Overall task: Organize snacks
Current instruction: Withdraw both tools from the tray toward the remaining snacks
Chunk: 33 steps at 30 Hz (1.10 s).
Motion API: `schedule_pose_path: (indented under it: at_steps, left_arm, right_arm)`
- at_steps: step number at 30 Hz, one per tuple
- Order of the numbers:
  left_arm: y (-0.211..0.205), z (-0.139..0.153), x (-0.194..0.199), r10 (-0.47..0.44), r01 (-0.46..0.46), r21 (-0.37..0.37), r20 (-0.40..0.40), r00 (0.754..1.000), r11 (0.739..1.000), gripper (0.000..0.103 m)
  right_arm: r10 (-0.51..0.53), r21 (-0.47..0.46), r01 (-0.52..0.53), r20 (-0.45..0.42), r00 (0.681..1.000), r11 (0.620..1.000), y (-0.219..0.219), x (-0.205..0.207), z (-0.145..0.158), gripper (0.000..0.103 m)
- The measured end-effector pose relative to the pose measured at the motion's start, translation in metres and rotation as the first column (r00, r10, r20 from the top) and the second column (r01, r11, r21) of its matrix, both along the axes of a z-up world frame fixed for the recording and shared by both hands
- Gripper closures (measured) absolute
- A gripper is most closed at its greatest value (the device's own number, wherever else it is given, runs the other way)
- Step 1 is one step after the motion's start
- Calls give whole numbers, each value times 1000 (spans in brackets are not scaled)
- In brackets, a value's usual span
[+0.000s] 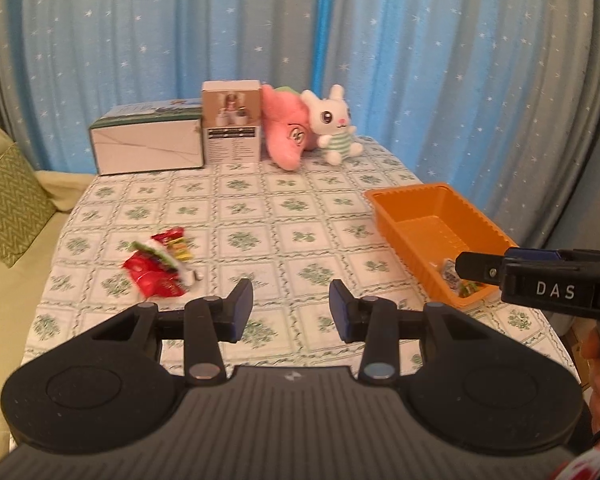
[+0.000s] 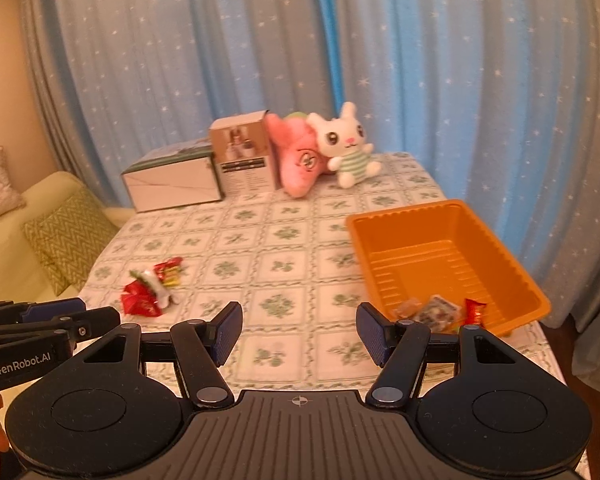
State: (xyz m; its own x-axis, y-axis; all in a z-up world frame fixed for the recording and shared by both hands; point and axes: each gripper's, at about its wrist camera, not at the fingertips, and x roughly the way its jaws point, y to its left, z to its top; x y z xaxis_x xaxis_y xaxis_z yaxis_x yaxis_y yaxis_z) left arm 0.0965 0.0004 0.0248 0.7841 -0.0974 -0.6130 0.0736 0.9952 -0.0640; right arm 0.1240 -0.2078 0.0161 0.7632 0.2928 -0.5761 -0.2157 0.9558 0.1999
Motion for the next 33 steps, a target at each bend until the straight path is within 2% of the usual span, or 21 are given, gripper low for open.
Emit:
schedule_pose_path:
  at_steps: [19, 29, 33]
  left_arm:
    - [69, -15, -13, 122, -121, 7, -22, 992, 993, 65]
    - [105, -34, 3, 161, -160, 20, -48, 986, 987, 65]
    - [116, -48, 17, 162, -158, 52, -72, 984, 986, 65]
  right_arm:
    - [122, -11, -123, -25, 992, 992, 65, 4, -18, 40]
    - [189, -22, -190, -26, 982, 982, 98, 25, -34, 40]
    - [210, -37, -211, -31, 977, 977, 109, 39, -46, 40]
